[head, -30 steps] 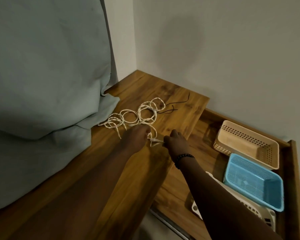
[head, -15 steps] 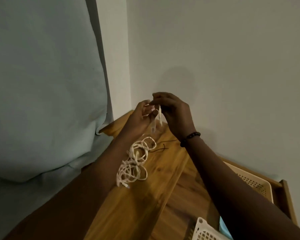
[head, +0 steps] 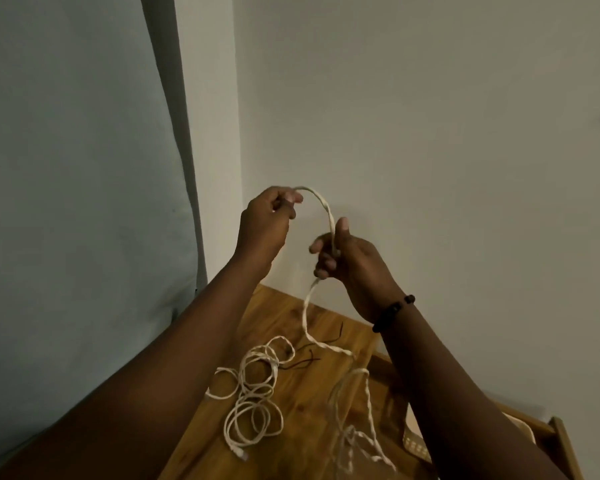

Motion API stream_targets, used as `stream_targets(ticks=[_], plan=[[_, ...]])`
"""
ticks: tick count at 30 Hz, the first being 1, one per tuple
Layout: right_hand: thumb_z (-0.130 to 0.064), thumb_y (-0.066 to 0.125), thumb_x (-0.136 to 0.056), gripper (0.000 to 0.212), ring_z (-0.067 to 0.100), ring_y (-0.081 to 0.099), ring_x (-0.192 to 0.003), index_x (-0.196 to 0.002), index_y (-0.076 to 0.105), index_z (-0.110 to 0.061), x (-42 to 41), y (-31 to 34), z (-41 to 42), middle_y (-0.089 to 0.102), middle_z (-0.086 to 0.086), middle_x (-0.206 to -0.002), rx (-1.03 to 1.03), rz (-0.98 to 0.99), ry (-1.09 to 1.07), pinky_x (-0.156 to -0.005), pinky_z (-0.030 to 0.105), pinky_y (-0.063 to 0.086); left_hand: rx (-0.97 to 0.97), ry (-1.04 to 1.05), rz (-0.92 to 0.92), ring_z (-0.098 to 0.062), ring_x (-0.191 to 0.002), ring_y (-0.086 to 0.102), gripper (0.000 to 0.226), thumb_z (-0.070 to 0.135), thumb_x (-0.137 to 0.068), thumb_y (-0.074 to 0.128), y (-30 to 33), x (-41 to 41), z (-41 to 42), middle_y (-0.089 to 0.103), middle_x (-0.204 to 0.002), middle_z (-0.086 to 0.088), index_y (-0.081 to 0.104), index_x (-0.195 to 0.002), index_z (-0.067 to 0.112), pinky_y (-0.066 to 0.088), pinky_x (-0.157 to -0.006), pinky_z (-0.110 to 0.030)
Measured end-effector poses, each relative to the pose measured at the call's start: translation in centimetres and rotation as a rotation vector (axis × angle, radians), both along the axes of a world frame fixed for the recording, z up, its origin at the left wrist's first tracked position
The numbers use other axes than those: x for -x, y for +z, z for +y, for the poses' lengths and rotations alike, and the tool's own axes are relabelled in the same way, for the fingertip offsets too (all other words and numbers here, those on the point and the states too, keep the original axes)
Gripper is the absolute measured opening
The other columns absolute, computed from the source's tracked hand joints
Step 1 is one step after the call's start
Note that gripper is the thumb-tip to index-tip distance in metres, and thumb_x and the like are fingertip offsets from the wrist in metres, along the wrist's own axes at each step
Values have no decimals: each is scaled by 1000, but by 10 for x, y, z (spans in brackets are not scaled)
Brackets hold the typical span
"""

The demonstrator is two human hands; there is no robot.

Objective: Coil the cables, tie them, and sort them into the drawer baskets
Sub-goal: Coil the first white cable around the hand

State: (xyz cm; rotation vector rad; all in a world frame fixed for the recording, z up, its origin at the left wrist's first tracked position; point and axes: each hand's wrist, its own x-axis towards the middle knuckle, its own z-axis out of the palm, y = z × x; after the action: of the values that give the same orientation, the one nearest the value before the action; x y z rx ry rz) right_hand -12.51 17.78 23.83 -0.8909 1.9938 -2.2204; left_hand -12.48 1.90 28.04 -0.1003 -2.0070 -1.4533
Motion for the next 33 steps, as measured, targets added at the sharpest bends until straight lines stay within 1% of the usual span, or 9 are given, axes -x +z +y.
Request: stream_targets(ticks=[3,7,11,14,18,22,25,28,33], plan=[[-53,48,-89,46,15,46,-64,-78,63,-11,10,5,26,50,-2,-67,231,-3,-106,-70,32,46,-340,-482,-214,-7,-47,36,22,21,-98,45,12,-7,9,50,-67,3,63,-87,14,25,-37,-18],[-53,45,-94,45,12,37,-55,-78,57,-13,24,19,52,43,-5,-61,440,-82,-218,-59,27,39,-742,-1053,-231,-5,-42,32,31,23,-99,36,26,-29,43,39,-54,5,54,-75,14,24,-33,-16],[-39,43,-102,38,9,36,-50,-76,55,-14,27,15,51,43,-7,-53,138,-150,-332,-43,20,31,-801,-1370,-182,-5,-44,34,39,32,-102,29,38,-55,95,36,-55,6,59,-88,12,28,-36,-14],[-13,37,-101,35,13,40,-49,-68,50,-12,6,9,50,48,-7,-44,-291,-91,-243,-37,19,33,-641,-1362,-139,-6,-50,36,37,27,-104,28,39,-53,117,38,-61,4,60,-102,8,36,-42,-17],[-47,38,-101,51,11,41,-45,-79,63,-8,-34,7,80,51,0,-56,-583,-47,-34,-43,22,37,-51,-897,-36,-12,-66,46,26,18,-105,37,25,-20,100,48,-74,-1,59,-115,10,48,-61,-28],[-45,52,-95,38,0,47,-51,-84,66,-12,-44,20,121,53,-11,-63,-747,249,-186,-51,13,38,-39,-499,-266,-19,-67,53,29,20,-105,34,5,1,95,48,-77,-7,59,-100,5,58,-71,-39],[-47,61,-90,27,2,55,-67,-85,65,-20,-27,30,141,60,-12,-73,-935,493,-470,-62,24,46,110,-654,-664,-20,-61,55,55,48,-103,30,1,-11,108,52,-73,-7,59,-100,1,56,-62,-37],[-54,61,-85,27,8,51,-63,-78,55,-29,-10,35,154,54,-12,-66,-1029,559,-724,-57,29,40,133,-937,-728,-10,-52,41,46,51,-102,32,0,-25,121,45,-68,0,53,-92,11,41,-51,-24],[-30,50,-100,30,20,61,-71,-79,66,-15,-19,37,149,65,7,-76,-376,211,-378,-70,39,49,-353,-1363,-565,-1,-41,27,28,31,-102,39,12,-38,139,31,-58,8,48,-80,17,26,-41,-16]])
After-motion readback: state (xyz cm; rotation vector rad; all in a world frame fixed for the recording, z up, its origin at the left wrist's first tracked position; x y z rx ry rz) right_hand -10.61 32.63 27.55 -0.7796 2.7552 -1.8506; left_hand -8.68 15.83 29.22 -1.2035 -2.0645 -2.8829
